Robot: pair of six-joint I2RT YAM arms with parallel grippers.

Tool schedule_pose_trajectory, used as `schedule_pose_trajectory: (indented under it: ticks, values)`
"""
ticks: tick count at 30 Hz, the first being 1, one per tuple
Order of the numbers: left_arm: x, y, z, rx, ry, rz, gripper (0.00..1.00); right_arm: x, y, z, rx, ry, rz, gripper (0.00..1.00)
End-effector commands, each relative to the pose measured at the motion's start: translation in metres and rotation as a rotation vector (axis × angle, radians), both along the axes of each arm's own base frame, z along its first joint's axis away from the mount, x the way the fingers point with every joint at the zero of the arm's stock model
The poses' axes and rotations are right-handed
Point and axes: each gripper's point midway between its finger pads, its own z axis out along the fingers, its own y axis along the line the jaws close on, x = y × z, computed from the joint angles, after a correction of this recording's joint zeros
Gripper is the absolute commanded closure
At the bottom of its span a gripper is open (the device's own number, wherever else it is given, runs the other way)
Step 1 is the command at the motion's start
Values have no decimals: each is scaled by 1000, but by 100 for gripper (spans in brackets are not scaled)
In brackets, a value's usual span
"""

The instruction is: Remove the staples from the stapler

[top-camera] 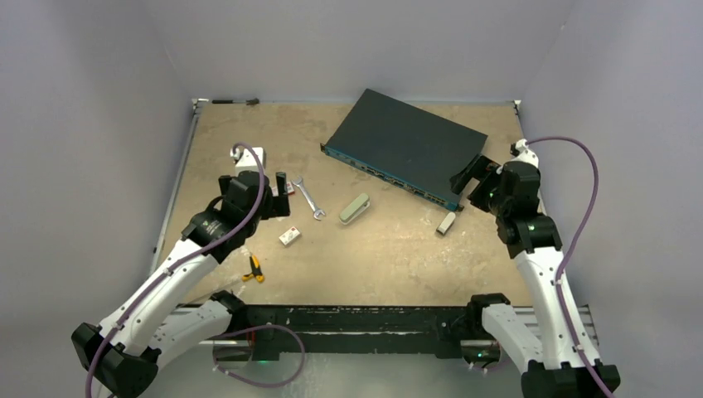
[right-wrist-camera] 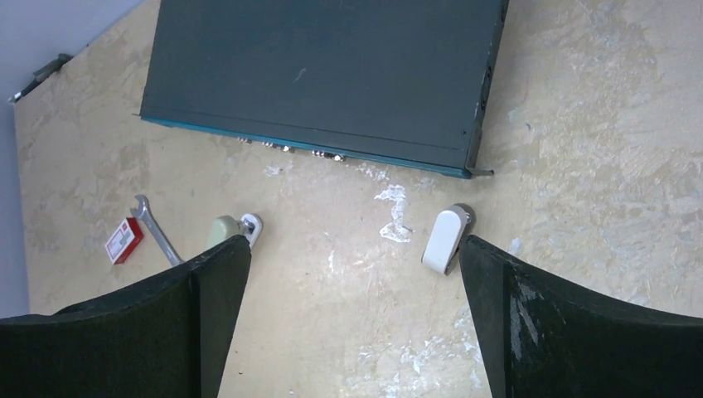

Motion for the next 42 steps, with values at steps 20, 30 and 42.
schedule_pose_trajectory:
  ticks: [20,30,42]
  values:
    - [40,-59,33,-100,-124,-209,8,-25,34,-6,67,-42,217,1]
    - [35,-176,-25,-110,-18,-549,12,-36,42,3,25,-92,322,2]
    - [59,-235,-62,-4,-165,-881,10,-50,56,8,102,-105,374,3]
